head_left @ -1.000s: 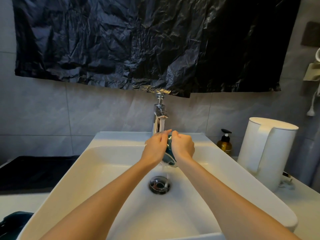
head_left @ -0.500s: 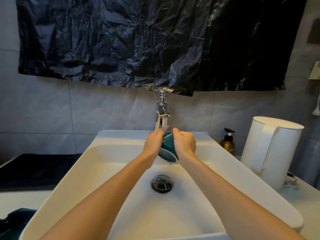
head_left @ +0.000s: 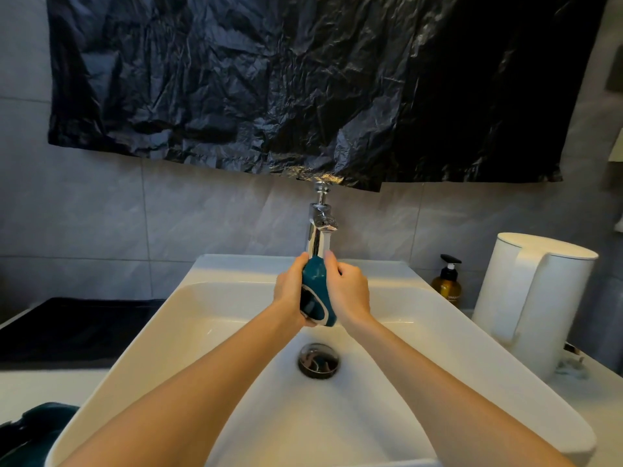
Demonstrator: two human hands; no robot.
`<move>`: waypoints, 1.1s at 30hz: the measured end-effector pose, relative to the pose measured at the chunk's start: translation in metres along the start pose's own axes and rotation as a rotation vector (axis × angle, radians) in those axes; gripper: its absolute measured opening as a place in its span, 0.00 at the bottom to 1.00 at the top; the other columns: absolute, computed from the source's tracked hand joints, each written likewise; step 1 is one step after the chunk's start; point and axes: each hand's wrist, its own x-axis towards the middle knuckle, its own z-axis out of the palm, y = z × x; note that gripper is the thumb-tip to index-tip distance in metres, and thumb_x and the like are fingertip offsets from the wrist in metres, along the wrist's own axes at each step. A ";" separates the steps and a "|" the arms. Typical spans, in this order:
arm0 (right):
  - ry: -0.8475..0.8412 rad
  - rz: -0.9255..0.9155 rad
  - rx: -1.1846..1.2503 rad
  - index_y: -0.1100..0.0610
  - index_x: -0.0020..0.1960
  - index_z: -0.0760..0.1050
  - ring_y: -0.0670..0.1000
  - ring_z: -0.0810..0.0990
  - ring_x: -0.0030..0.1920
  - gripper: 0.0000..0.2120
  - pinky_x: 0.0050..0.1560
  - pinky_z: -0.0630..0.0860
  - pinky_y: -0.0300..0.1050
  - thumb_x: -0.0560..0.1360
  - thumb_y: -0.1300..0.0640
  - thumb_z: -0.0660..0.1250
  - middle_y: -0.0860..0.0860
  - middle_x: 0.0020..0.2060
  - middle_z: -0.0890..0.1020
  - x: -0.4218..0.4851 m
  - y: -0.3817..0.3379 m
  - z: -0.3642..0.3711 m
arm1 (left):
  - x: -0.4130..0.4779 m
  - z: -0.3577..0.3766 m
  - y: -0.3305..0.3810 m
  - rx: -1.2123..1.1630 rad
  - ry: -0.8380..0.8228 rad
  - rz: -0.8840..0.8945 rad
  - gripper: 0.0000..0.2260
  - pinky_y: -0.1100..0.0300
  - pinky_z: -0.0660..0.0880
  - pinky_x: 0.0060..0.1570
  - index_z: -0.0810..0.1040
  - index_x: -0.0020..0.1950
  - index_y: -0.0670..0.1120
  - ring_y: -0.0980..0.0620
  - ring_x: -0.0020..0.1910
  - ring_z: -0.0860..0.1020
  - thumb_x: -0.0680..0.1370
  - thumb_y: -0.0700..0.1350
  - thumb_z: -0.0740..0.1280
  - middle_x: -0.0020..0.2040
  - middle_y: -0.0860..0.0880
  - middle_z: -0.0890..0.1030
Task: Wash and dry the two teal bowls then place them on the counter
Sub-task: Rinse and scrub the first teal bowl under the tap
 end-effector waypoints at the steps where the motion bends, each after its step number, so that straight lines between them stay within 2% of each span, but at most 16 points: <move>1: 0.013 0.033 0.036 0.53 0.32 0.74 0.53 0.80 0.39 0.24 0.44 0.77 0.51 0.79 0.39 0.56 0.52 0.35 0.81 0.001 -0.001 0.000 | 0.000 0.002 -0.002 0.007 0.031 0.060 0.21 0.47 0.77 0.43 0.74 0.60 0.49 0.44 0.51 0.77 0.74 0.61 0.65 0.55 0.43 0.79; 4: 0.131 0.296 0.230 0.54 0.32 0.73 0.58 0.80 0.44 0.19 0.51 0.78 0.52 0.77 0.44 0.61 0.55 0.40 0.82 0.013 -0.004 -0.006 | -0.007 0.012 -0.006 0.070 0.030 0.287 0.16 0.56 0.76 0.37 0.72 0.59 0.51 0.50 0.45 0.78 0.76 0.58 0.65 0.51 0.46 0.79; 7: 0.189 0.441 0.333 0.55 0.37 0.72 0.59 0.80 0.47 0.14 0.55 0.77 0.54 0.76 0.48 0.62 0.58 0.47 0.82 0.021 -0.005 -0.015 | -0.012 0.018 -0.009 0.250 -0.048 0.468 0.13 0.58 0.77 0.43 0.72 0.61 0.53 0.55 0.44 0.77 0.78 0.56 0.63 0.47 0.52 0.78; 9: 0.222 0.403 0.282 0.55 0.39 0.73 0.58 0.79 0.47 0.14 0.54 0.77 0.52 0.77 0.48 0.60 0.57 0.47 0.82 0.024 -0.004 -0.017 | -0.010 0.017 -0.007 0.406 -0.068 0.567 0.13 0.57 0.76 0.52 0.72 0.62 0.53 0.56 0.49 0.77 0.79 0.55 0.63 0.51 0.52 0.79; 11: 0.223 0.300 0.131 0.55 0.37 0.74 0.58 0.78 0.46 0.17 0.50 0.74 0.49 0.79 0.48 0.58 0.56 0.45 0.82 0.022 -0.003 -0.016 | -0.005 0.014 -0.003 0.574 -0.099 0.667 0.15 0.58 0.74 0.59 0.76 0.64 0.53 0.55 0.56 0.76 0.79 0.54 0.63 0.58 0.52 0.79; 14: 0.213 0.238 0.031 0.56 0.36 0.75 0.57 0.77 0.44 0.20 0.47 0.71 0.47 0.80 0.46 0.56 0.54 0.40 0.80 0.019 -0.003 -0.012 | -0.004 0.012 0.007 0.660 -0.119 0.587 0.14 0.56 0.74 0.56 0.79 0.56 0.49 0.50 0.55 0.78 0.80 0.56 0.60 0.53 0.48 0.81; 16: 0.215 0.254 0.022 0.56 0.33 0.73 0.56 0.75 0.43 0.22 0.47 0.70 0.47 0.80 0.46 0.56 0.54 0.39 0.78 0.019 -0.002 -0.011 | -0.006 0.012 0.007 0.761 -0.099 0.631 0.18 0.53 0.75 0.55 0.79 0.52 0.47 0.48 0.51 0.79 0.81 0.57 0.56 0.49 0.47 0.82; 18: 0.235 0.286 0.074 0.54 0.31 0.70 0.55 0.76 0.44 0.22 0.51 0.73 0.50 0.80 0.46 0.56 0.55 0.41 0.79 0.025 0.002 -0.012 | -0.010 0.012 0.000 0.843 -0.079 0.752 0.18 0.55 0.72 0.59 0.77 0.60 0.47 0.51 0.56 0.76 0.83 0.54 0.52 0.55 0.51 0.79; 20: 0.268 0.343 0.122 0.54 0.33 0.70 0.56 0.77 0.47 0.21 0.55 0.75 0.52 0.80 0.46 0.56 0.56 0.44 0.80 0.027 0.002 -0.017 | -0.014 0.015 -0.008 0.922 -0.120 0.849 0.18 0.57 0.64 0.68 0.69 0.71 0.49 0.54 0.66 0.69 0.84 0.49 0.50 0.67 0.51 0.72; 21: 0.269 0.349 0.106 0.56 0.36 0.74 0.57 0.78 0.48 0.20 0.55 0.74 0.52 0.80 0.45 0.57 0.57 0.46 0.80 0.027 0.003 -0.020 | -0.015 0.016 -0.010 0.931 -0.151 0.846 0.18 0.57 0.62 0.71 0.66 0.73 0.49 0.54 0.69 0.66 0.84 0.48 0.49 0.71 0.50 0.69; 23: 0.239 0.299 0.051 0.58 0.43 0.79 0.56 0.77 0.47 0.20 0.52 0.73 0.49 0.80 0.45 0.58 0.56 0.45 0.81 0.026 0.004 -0.021 | -0.012 0.017 -0.005 0.924 -0.136 0.755 0.19 0.57 0.64 0.67 0.67 0.73 0.50 0.52 0.66 0.69 0.84 0.48 0.48 0.69 0.48 0.71; 26: 0.167 0.219 0.042 0.55 0.35 0.74 0.54 0.76 0.42 0.19 0.44 0.72 0.45 0.79 0.45 0.60 0.53 0.38 0.78 0.021 0.003 -0.018 | -0.002 0.014 0.009 0.912 -0.039 0.547 0.20 0.56 0.70 0.61 0.70 0.69 0.52 0.50 0.58 0.74 0.84 0.50 0.45 0.63 0.44 0.76; 28: 0.178 0.229 0.042 0.53 0.31 0.72 0.55 0.77 0.42 0.21 0.47 0.75 0.48 0.79 0.46 0.59 0.53 0.38 0.78 0.022 0.003 -0.015 | -0.001 0.009 0.005 0.817 -0.071 0.567 0.19 0.57 0.72 0.62 0.70 0.70 0.52 0.52 0.58 0.74 0.84 0.51 0.47 0.63 0.45 0.76; 31: 0.220 0.232 0.006 0.55 0.33 0.71 0.55 0.76 0.43 0.20 0.49 0.75 0.48 0.80 0.46 0.57 0.53 0.39 0.77 0.024 0.000 -0.017 | -0.007 0.004 -0.004 0.790 -0.188 0.712 0.18 0.56 0.69 0.66 0.66 0.73 0.51 0.53 0.64 0.71 0.84 0.49 0.49 0.68 0.47 0.71; 33: 0.204 0.211 0.028 0.53 0.34 0.71 0.54 0.77 0.43 0.19 0.49 0.75 0.47 0.80 0.45 0.59 0.53 0.38 0.77 0.022 0.000 -0.018 | -0.008 0.004 -0.001 0.720 -0.231 0.659 0.17 0.59 0.70 0.64 0.67 0.72 0.51 0.54 0.61 0.72 0.84 0.49 0.50 0.68 0.47 0.72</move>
